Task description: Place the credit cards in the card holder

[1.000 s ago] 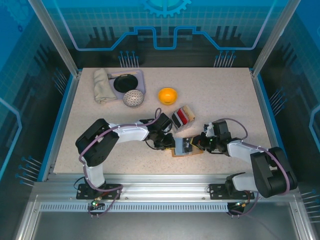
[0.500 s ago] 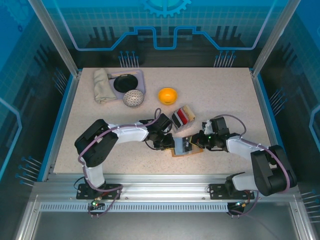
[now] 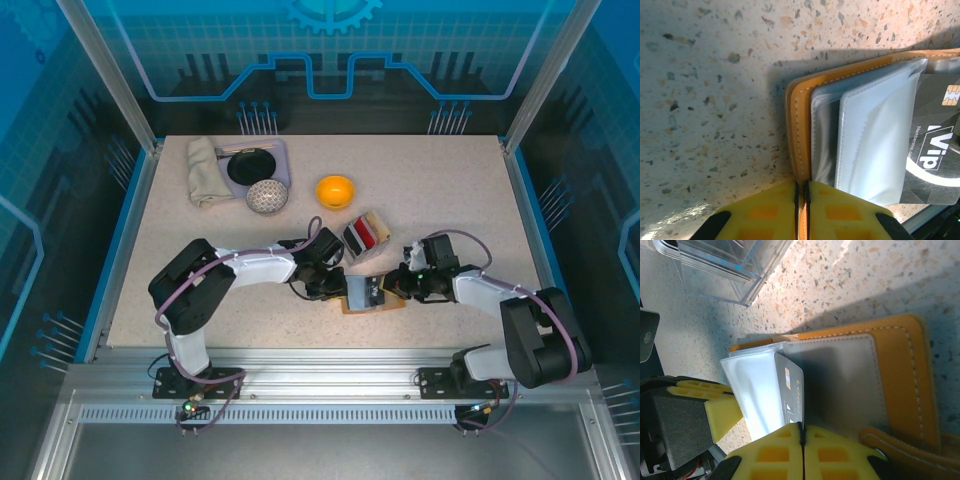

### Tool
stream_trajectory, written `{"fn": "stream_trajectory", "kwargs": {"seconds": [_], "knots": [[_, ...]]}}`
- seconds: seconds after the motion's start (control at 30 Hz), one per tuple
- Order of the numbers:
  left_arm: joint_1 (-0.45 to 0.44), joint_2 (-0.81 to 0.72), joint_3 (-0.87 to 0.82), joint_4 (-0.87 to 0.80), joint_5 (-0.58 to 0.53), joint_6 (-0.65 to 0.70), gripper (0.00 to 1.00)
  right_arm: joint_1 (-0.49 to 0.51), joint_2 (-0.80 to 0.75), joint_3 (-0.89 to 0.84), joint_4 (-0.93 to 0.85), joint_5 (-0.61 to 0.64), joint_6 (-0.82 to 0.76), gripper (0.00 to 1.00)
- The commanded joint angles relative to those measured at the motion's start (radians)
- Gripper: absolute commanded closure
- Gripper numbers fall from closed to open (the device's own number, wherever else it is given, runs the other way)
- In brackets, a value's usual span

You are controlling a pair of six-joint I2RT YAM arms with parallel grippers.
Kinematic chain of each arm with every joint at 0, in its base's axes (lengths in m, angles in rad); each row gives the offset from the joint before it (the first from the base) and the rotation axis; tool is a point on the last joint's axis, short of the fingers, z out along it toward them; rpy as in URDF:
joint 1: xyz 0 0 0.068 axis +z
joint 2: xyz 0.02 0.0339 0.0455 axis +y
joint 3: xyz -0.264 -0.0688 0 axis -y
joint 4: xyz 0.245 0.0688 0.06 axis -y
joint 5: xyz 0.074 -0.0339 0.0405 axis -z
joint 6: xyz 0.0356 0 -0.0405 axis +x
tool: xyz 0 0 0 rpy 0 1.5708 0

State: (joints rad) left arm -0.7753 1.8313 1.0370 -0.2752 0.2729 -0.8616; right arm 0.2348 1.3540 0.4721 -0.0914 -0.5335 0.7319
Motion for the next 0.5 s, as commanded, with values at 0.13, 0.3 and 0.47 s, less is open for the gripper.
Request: {"fn": "stream_trajectory", "kwargs": {"seconds": [0.13,0.3,0.47], "knots": [[-0.011,-0.010,-0.020,-0.031,-0.021,-0.005,0.88,-0.010,0.052,-0.031,0.013,-0.073,0.003,0.93],[-0.010,-0.006,-0.012,-0.032,-0.018,-0.004,0.89,0.037,0.103,-0.012,0.079,-0.086,0.041,0.91],[-0.010,-0.008,-0.012,-0.034,-0.021,-0.004,0.89,0.067,0.101,-0.008,0.105,-0.055,0.076,0.86]]}}
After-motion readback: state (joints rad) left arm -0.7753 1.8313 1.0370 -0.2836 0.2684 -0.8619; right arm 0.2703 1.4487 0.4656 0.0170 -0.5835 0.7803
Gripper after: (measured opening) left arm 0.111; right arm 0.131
